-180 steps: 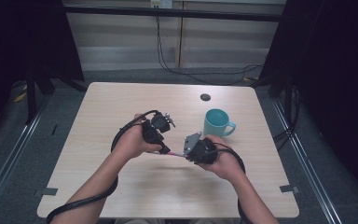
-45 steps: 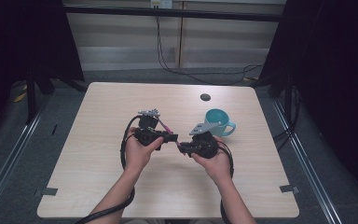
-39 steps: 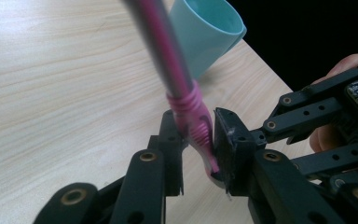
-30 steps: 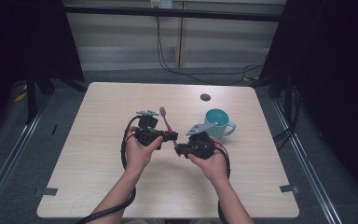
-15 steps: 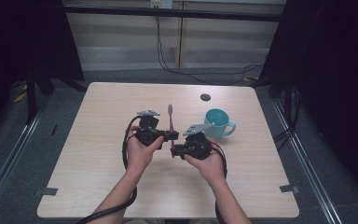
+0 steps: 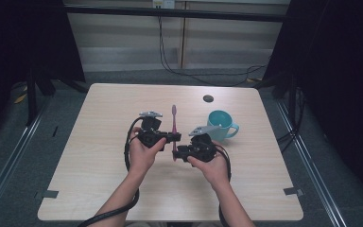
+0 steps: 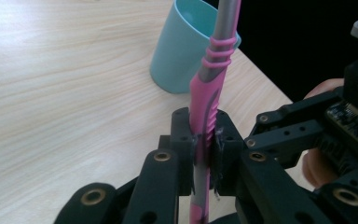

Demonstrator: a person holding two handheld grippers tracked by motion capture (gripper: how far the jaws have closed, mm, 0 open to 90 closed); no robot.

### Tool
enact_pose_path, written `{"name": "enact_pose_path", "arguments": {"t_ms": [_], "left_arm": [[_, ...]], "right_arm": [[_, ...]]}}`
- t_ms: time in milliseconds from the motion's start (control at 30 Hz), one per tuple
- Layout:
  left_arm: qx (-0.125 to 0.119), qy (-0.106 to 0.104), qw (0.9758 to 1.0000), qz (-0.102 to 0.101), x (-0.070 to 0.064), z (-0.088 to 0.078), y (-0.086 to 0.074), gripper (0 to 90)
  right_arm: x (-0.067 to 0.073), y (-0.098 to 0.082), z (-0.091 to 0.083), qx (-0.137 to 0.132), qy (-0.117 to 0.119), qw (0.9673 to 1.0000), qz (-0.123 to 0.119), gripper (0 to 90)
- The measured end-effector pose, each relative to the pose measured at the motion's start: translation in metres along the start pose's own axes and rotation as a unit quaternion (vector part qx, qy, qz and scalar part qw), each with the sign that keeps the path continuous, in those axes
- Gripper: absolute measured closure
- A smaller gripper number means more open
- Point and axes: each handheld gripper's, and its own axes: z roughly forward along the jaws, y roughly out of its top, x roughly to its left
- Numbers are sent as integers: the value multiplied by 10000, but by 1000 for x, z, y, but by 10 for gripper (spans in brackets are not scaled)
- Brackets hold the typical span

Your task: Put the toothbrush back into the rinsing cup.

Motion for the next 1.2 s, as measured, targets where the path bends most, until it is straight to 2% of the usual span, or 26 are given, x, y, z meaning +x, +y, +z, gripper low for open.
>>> {"name": "enact_pose_path", "arguments": {"t_ms": [100, 133, 367, 567, 800, 1033, 1200], "left_arm": [[-21, -8, 10000, 2, 0, -2, 1, 821], [9, 53, 10000, 60, 1, -4, 2, 821], [5, 109, 9999, 88, 3, -9, 2, 820], [11, 128, 9998, 140, 4, -12, 1, 821], [43, 114, 9998, 164, 4, -11, 0, 821], [103, 54, 9998, 172, 1, -6, -1, 821], [105, 2, 9998, 192, -2, -2, -1, 821]], "right_arm": [[-2, -1, -2, -23, -1, 10000, 2, 605], [-4, -2, -5, 3, -54, 10000, 19, 570], [-11, 0, -18, -164, -111, 9998, 74, 534], [-17, 8, -35, -354, -275, 9989, 140, 528], [-18, 21, -49, -617, -318, 9974, 210, 531], [-16, 30, -56, -739, -333, 9966, 151, 547], [-16, 35, -58, -821, -335, 9958, 223, 554]]}}
